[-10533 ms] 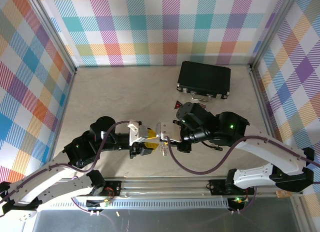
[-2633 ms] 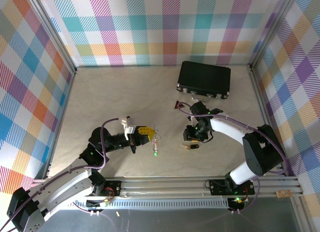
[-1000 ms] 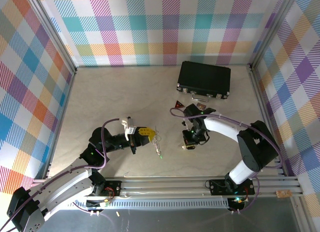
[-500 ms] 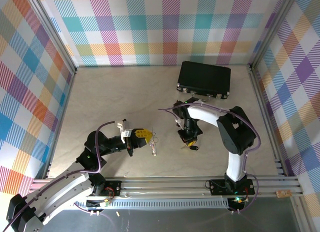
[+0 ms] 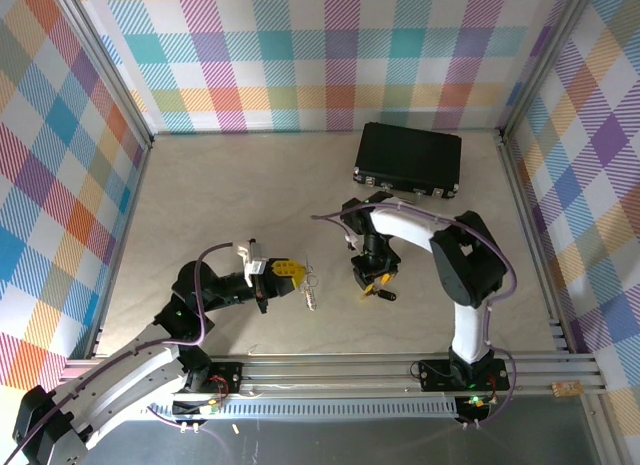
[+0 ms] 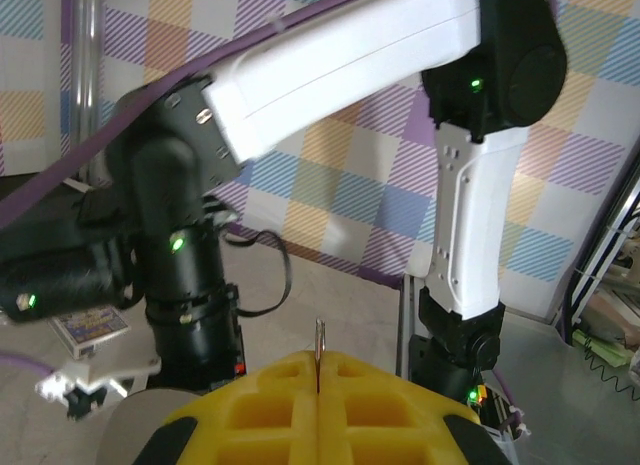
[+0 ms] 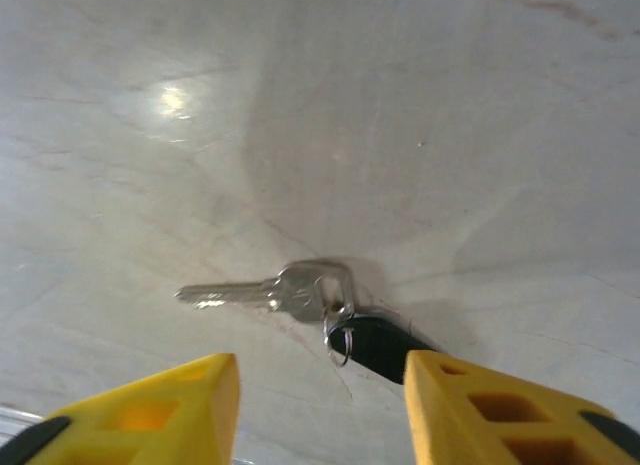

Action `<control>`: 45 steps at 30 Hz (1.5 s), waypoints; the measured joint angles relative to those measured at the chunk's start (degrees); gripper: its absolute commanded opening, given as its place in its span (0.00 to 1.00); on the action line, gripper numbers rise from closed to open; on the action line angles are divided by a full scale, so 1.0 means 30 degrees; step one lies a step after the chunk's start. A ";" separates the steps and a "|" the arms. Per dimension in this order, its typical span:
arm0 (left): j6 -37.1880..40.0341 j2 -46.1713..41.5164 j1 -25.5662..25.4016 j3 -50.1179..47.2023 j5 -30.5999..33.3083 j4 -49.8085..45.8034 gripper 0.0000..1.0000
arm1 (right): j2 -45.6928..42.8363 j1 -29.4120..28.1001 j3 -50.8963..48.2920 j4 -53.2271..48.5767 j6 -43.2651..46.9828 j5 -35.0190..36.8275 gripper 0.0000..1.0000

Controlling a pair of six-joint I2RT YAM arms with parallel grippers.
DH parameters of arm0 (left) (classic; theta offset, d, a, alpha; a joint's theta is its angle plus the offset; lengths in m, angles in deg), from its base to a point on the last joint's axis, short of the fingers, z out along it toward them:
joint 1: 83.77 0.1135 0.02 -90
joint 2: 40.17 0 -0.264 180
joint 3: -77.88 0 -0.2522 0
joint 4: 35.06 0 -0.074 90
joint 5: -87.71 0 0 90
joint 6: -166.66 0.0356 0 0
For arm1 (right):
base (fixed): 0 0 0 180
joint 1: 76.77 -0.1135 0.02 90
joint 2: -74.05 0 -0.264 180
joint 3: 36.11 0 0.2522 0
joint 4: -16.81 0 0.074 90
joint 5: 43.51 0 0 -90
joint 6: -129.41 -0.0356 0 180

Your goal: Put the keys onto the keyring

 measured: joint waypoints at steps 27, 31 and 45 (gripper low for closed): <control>-0.0510 0.0539 0.0000 -0.0255 -0.0211 0.1144 0.00 | -0.8109 0.0386 -1.0397 1.1446 -0.4160 -0.1137 0.34; -0.0568 0.0539 0.0000 -0.0255 -0.0211 0.1151 0.00 | -0.8109 0.0386 -1.0484 1.1424 -0.4160 -0.0933 0.31; -0.0568 0.0102 0.0000 -0.0255 -0.0204 0.1137 0.00 | -0.6987 0.0386 -1.0251 1.1409 -0.3796 -0.0801 0.10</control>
